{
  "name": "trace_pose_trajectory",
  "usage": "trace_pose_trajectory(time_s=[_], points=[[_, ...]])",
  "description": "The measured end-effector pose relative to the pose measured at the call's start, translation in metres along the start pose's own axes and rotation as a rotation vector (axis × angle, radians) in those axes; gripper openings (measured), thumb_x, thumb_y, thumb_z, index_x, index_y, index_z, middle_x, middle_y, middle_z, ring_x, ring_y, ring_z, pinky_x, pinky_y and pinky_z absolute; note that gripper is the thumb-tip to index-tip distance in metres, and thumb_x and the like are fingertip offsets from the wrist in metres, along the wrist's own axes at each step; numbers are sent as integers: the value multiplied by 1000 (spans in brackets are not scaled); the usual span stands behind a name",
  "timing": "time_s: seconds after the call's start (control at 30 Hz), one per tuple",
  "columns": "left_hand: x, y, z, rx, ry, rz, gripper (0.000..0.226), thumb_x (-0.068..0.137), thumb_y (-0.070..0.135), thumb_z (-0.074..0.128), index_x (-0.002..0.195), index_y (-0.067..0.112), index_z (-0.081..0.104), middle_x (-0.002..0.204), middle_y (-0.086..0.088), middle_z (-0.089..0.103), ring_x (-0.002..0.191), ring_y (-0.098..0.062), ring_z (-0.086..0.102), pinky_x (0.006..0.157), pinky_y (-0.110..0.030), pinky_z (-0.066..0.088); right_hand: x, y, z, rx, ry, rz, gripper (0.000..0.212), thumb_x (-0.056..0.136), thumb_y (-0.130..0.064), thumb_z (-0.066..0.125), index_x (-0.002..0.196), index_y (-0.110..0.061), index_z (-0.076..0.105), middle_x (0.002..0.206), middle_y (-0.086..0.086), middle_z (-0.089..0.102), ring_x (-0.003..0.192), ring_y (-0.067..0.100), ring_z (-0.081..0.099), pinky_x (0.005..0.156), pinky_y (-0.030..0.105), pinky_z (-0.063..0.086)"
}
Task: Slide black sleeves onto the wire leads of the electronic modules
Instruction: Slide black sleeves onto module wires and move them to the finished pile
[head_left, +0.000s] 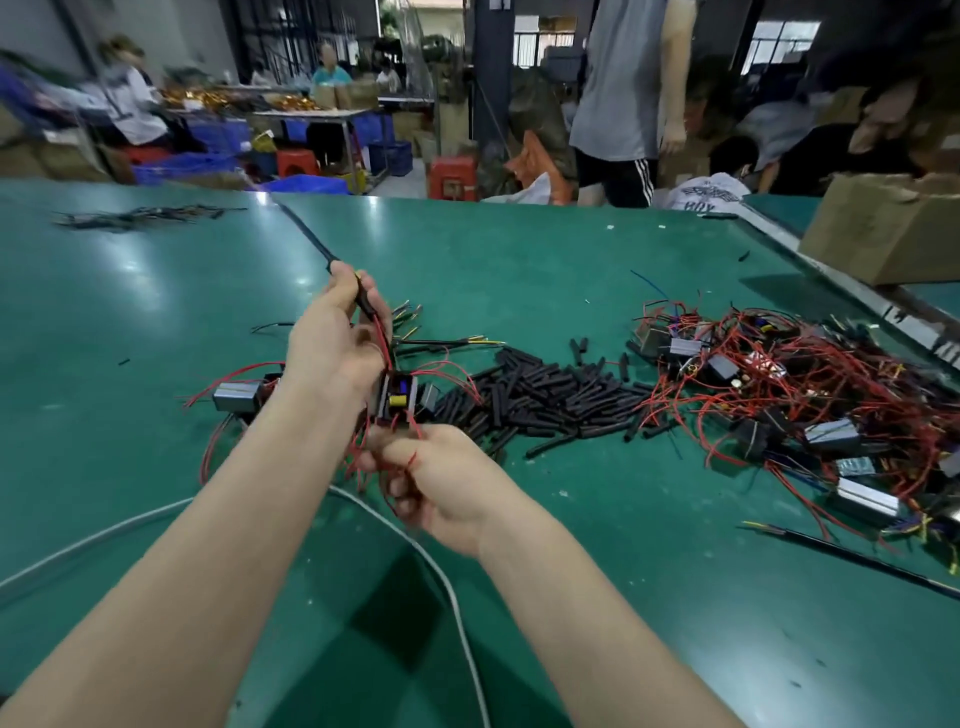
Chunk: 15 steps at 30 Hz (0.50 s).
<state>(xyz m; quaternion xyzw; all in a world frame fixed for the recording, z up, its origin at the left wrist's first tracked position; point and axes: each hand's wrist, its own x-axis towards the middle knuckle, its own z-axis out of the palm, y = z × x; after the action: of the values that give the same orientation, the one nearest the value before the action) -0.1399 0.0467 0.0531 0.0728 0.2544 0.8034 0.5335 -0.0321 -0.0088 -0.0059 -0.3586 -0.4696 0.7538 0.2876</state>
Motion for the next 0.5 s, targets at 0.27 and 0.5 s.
trace_pose_trajectory(time_s=[0.27,0.5], points=[[63,23,4,622,143,-1,13,92,9,60,87,6,48,70,-7,53,39,-6,49,41,-11,42,10,11,0,-1339,322,-673,26,103,-22,38,102,-3,55,85,20,65,72,30,40,63,37,23],[105,39,11,1452,133,461,17,90,15,63,79,3,63,60,-8,58,43,-10,55,54,-23,54,42,-1,28,-1440,455,-712,38,82,-1,52,121,-3,52,83,12,68,84,32,59,68,37,29]])
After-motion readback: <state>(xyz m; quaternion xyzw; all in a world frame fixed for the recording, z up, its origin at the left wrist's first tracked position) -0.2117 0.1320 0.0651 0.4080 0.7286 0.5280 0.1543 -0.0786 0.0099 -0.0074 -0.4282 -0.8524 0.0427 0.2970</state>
